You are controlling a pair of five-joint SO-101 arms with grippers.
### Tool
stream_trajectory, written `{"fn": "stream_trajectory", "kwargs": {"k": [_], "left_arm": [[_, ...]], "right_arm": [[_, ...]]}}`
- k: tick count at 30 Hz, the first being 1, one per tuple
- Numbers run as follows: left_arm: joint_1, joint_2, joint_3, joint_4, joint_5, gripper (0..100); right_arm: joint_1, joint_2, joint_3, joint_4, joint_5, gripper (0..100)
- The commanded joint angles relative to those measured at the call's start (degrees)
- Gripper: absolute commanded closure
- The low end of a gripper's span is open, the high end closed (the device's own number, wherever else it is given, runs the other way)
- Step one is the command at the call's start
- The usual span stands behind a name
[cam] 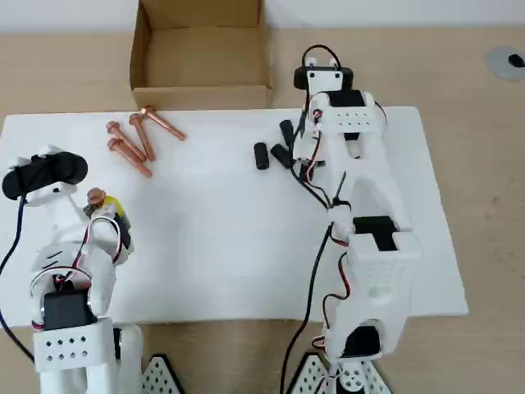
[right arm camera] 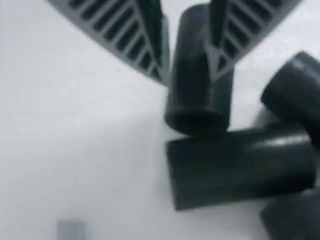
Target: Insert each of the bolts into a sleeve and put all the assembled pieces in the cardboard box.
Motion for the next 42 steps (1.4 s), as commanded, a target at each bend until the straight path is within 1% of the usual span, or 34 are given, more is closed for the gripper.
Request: {"fn": "stream_trajectory", "kwargs": {"k": [1, 5, 10, 15, 21, 25, 27, 36, 42], "left_arm": [[-0.4, -1.1, -0.4, 0.1, 0.2, 99], [-0.4, -1.1, -0.4, 0.1, 0.2, 99], [-0.4, -1.1, -0.4, 0.1, 0.2, 99], [-0.4, -1.1, -0.4, 0.1, 0.2, 98], [-0.4, -1.1, -0.4, 0.2, 0.2, 98], [-0.4, -1.1, -0.7, 1.1, 0.1, 98], [-0.4, -1.2, -0.9, 1.8, 0.0, 98], [-0.4, -1.2, -0.9, 1.8, -0.1, 98], [-0.7, -1.2, -1.0, 4.0, -0.1, 99]], "right_arm": [[0.4, 0.0, -1.6, 0.6, 0.4, 91.1], [0.4, 0.0, -1.3, 1.1, 0.3, 91.1], [-1.6, 0.0, -1.3, 4.3, 0.1, 91.1], [-2.7, 0.0, -1.3, 4.6, -1.9, 91.0], [-3.0, 0.1, -1.1, 4.7, -1.9, 91.0], [-3.0, 0.1, 0.0, 4.4, -2.3, 85.5], [-3.0, 0.1, 0.3, 4.3, -1.8, 83.5], [-2.9, 0.1, 0.4, 4.3, -1.8, 83.5], [-2.9, 0.2, 0.4, 4.2, 1.4, 83.6]]}}
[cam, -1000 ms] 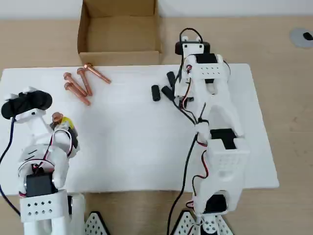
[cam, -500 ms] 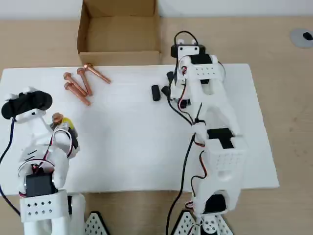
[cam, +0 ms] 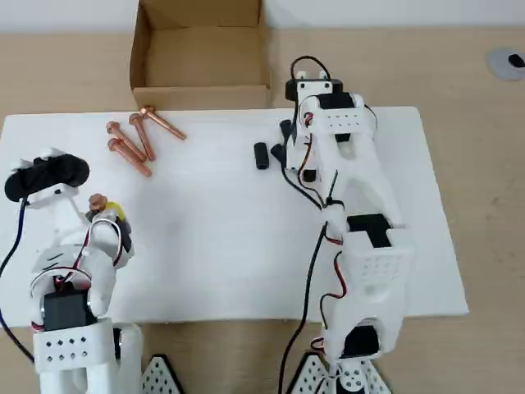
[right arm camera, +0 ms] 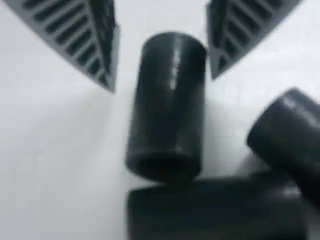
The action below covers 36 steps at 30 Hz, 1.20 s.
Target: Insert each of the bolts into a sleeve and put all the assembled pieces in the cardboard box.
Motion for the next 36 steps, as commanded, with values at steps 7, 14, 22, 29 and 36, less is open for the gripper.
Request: {"fn": "stream_trajectory", "kwargs": {"k": [7, 14, 22, 29, 36], "left_arm": [[-0.8, -1.1, -1.1, 1.1, -0.2, 99], [-0.3, -1.1, -4.9, 3.4, -4.2, 99], [-0.3, -1.1, -5.3, 3.6, -5.4, 99], [-0.3, -1.1, -5.5, 3.4, -5.4, 99], [-0.3, -1.1, -5.5, 3.5, -5.5, 99]], "right_arm": [[-0.9, -0.6, 0.0, -0.4, 5.1, 87.5], [-0.9, -0.6, -0.3, -0.5, 10.8, 97.0], [-0.9, -0.9, -0.4, -0.1, 14.5, 98.7], [-4.2, -1.1, -7.6, 12.3, 16.6, 98.7], [-7.8, -4.4, -18.2, 20.3, 19.3, 98.7]]}}
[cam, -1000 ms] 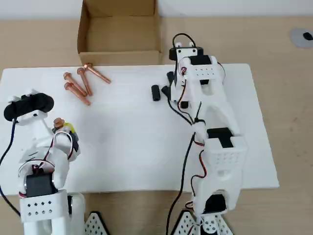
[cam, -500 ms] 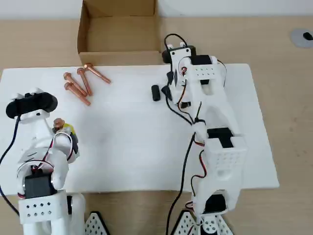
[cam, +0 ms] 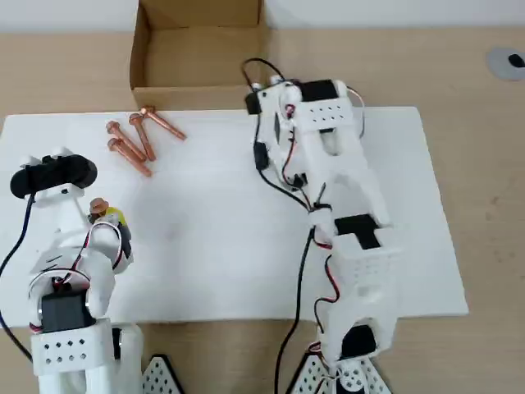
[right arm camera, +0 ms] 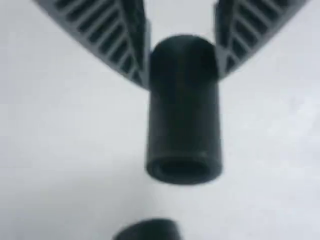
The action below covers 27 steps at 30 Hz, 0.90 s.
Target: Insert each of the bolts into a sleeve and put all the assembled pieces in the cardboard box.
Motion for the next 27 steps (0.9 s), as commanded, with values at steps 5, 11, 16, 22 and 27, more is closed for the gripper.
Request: {"fn": "stream_trajectory", "kwargs": {"k": [5, 11, 16, 22, 27], "left_arm": [[-0.3, -1.1, -3.8, 0.2, -0.5, 99], [-0.3, -1.1, -3.8, 0.2, -0.5, 99], [-0.5, -1.1, -3.8, 0.1, -2.2, 99], [-0.9, -1.1, -5.5, 0.0, -2.4, 99], [-0.9, -1.1, -8.6, 0.0, -2.3, 99]], "right_arm": [[-6.5, -8.9, -0.9, 3.1, 0.6, 98.7], [-11.4, -9.8, 14.5, -3.3, 3.3, 98.7], [-14.2, -9.8, 22.5, -11.3, 6.2, 98.7], [-14.1, -9.5, 25.5, -15.7, 9.7, 98.7], [-14.0, -9.5, 26.2, -15.4, 13.4, 98.4]]}}
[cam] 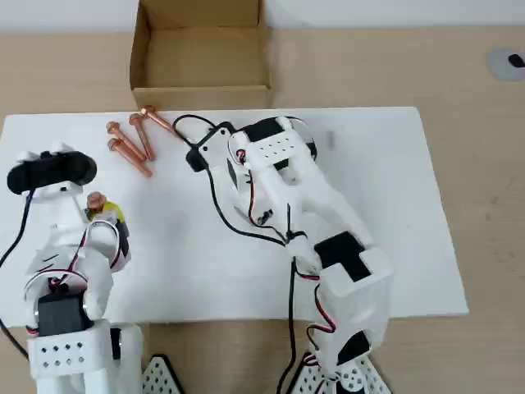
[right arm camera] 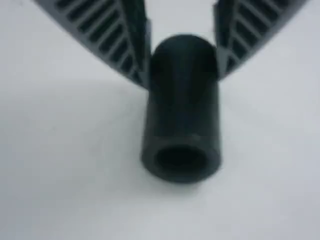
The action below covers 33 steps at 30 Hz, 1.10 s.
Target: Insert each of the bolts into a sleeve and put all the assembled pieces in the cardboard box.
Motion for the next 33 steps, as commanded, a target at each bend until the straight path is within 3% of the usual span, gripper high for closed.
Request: {"fn": "stream_trajectory", "kwargs": {"k": [1, 7, 33], "left_arm": [[-0.9, -1.1, -5.5, 0.1, -0.2, 99], [-0.8, -1.1, -6.9, -0.3, -0.4, 99], [-0.8, -1.1, -7.6, -0.3, -0.4, 99]], "right_arm": [[-1.0, -1.5, 0.4, -1.2, 2.1, 98.2], [-1.1, -1.8, 0.4, -1.1, 2.8, 90.3], [-3.8, -9.4, 0.4, 0.0, 3.5, 83.6]]}}
